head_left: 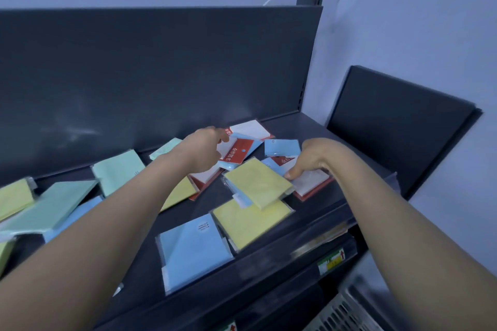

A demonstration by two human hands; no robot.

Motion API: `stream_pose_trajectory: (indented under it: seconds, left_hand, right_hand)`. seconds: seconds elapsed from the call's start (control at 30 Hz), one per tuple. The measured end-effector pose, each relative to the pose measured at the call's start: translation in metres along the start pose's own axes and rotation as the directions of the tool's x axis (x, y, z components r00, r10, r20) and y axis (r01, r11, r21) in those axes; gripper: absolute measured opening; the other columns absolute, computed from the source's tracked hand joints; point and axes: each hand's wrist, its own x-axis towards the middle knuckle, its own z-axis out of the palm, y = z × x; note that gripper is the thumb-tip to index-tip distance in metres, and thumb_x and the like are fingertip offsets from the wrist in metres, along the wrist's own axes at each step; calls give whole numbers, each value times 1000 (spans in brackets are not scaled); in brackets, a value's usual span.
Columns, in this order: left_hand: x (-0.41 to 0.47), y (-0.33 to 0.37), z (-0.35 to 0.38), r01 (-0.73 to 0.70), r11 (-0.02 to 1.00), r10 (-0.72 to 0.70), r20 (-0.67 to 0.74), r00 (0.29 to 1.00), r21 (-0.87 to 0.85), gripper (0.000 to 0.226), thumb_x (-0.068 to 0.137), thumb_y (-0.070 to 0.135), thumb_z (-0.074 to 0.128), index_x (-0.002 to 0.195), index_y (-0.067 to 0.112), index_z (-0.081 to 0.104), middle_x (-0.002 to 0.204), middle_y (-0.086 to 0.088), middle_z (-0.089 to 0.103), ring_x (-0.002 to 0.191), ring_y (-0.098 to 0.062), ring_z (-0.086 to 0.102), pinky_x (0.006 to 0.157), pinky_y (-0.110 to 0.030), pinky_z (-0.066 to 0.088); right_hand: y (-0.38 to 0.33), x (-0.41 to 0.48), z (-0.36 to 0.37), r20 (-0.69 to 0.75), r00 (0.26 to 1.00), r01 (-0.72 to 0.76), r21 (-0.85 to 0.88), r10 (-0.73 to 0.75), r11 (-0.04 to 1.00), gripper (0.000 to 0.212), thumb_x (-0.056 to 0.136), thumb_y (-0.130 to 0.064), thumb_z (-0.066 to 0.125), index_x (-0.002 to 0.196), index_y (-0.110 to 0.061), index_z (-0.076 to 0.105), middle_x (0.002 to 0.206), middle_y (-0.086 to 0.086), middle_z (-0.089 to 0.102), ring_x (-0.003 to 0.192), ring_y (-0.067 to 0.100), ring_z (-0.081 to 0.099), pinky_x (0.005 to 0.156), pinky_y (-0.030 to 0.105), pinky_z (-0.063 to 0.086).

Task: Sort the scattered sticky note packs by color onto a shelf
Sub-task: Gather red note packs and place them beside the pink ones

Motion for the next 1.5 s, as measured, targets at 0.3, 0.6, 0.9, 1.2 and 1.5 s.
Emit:
stream_pose_trajectory:
  seconds: [0.3,0.6,0.9,1.2,1.5]
  left_hand:
    - [33,10,-13,2,996,-32,332,943,89,56,82,5,48,135,21,39,133,-4,48,117,-27,48,91,-35,41]
    - [56,3,-14,117,992,-121,439,890,35,89,57,29,70,132,40,24,132,-4,42,114,-29,44,95,-42,42]
    - [7,-12,-30,172,985,-171,63,983,-11,60,74,35,77,121,10,49,121,-10,44,102,-29,51,87,-38,45]
    - [-7,14,-56,-62,961,-40,-356,934,-271,20,82,8,65,75,8,46,68,-3,44,60,-20,40,51,-29,29]
    - [-53,56,-53,-299,844,104,-411,906,-445,13,84,9,63,89,1,54,66,1,44,58,-14,40,54,-27,33]
  right_hand:
    - [1,3,-6,83,996,-12,5,12,1000,68,71,-40,81,125,-8,56,127,5,59,111,24,56,98,35,45]
    - [-2,-27,-38,-49,997,39,-369,-61,929,33,93,-23,60,115,1,58,81,2,51,84,19,50,57,24,39]
    - [-28,-73,-46,-513,842,110,-140,-167,984,18,86,4,45,73,-7,41,70,4,41,63,21,45,54,27,34]
    - [-22,-73,-43,-663,725,288,43,-188,957,14,92,-7,47,105,-9,48,116,15,58,84,25,44,70,32,35]
    - [9,-100,-24,-785,617,312,175,-59,934,15,88,-4,43,99,-11,51,106,10,61,91,28,57,69,36,45]
